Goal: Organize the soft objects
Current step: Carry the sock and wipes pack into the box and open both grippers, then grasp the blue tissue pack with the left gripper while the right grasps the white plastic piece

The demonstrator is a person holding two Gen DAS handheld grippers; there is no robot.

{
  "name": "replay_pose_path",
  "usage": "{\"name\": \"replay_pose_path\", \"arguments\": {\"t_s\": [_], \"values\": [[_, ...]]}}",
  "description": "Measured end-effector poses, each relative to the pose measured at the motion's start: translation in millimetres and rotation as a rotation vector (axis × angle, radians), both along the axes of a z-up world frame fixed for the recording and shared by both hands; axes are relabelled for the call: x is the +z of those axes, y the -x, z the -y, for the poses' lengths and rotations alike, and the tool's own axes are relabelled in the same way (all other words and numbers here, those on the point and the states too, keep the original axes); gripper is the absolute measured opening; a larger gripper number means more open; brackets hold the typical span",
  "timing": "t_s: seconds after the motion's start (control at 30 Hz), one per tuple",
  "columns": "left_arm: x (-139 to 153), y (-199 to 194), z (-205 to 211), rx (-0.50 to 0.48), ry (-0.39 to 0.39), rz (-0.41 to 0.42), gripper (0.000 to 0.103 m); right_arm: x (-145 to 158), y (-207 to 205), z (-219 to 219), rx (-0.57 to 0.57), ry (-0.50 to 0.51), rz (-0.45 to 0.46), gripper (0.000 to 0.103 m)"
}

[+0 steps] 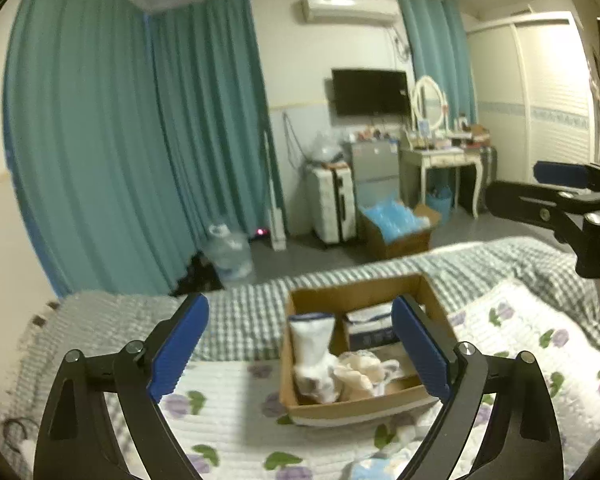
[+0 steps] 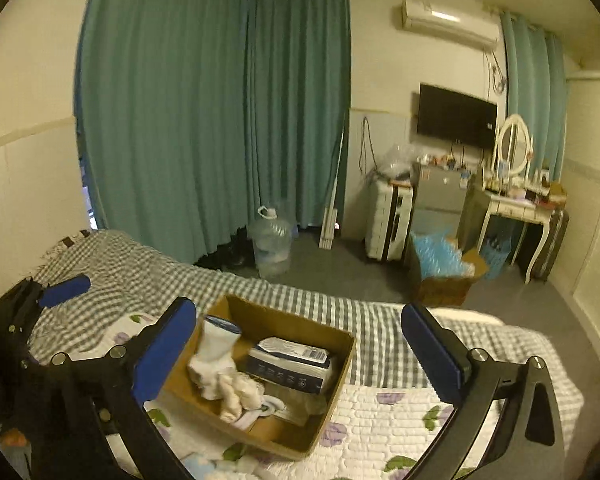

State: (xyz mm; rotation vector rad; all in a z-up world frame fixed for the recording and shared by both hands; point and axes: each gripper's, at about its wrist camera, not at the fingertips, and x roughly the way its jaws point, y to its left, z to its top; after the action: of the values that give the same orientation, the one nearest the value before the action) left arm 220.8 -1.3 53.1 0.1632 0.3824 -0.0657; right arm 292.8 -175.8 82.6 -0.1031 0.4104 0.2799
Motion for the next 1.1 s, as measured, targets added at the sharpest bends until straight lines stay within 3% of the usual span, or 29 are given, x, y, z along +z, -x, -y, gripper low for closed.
{"name": "replay_pose_path", "arguments": {"t_s": [0.2, 0.23, 0.4, 0.53, 0.8, 0.97, 1.1], "values": [[28, 50, -16, 0.014, -0.002, 0.071, 0.098, 38, 62, -1, 0.019, 0.038, 0.055, 0.103], [29, 59, -19, 0.02, 0.009, 0.072, 0.102, 41, 72, -2, 0.025, 0.043, 0.062, 0.103], [17, 87, -27, 0.026, 0.044, 0.051, 0.103, 30, 101, -5, 0.052, 0.065, 0.032, 0.103], [-12, 96, -28, 0.065, 0.016, 0.026, 0.103, -7, 110, -9, 0.067, 0.124, -0.019, 0.103], [-93, 74, -30, 0.16, 0.075, -0.105, 0.103, -112, 86, -6, 0.106, 0.163, -0.182, 0.103], [-142, 55, -26, 0.2, 0.11, -0.212, 0.103, -156, 68, -7, 0.13, 0.19, -0.207, 0.103], [-170, 39, -14, 0.208, 0.104, -0.276, 0.103, -184, 46, -6, 0.137, 0.156, -0.246, 0.103]]}}
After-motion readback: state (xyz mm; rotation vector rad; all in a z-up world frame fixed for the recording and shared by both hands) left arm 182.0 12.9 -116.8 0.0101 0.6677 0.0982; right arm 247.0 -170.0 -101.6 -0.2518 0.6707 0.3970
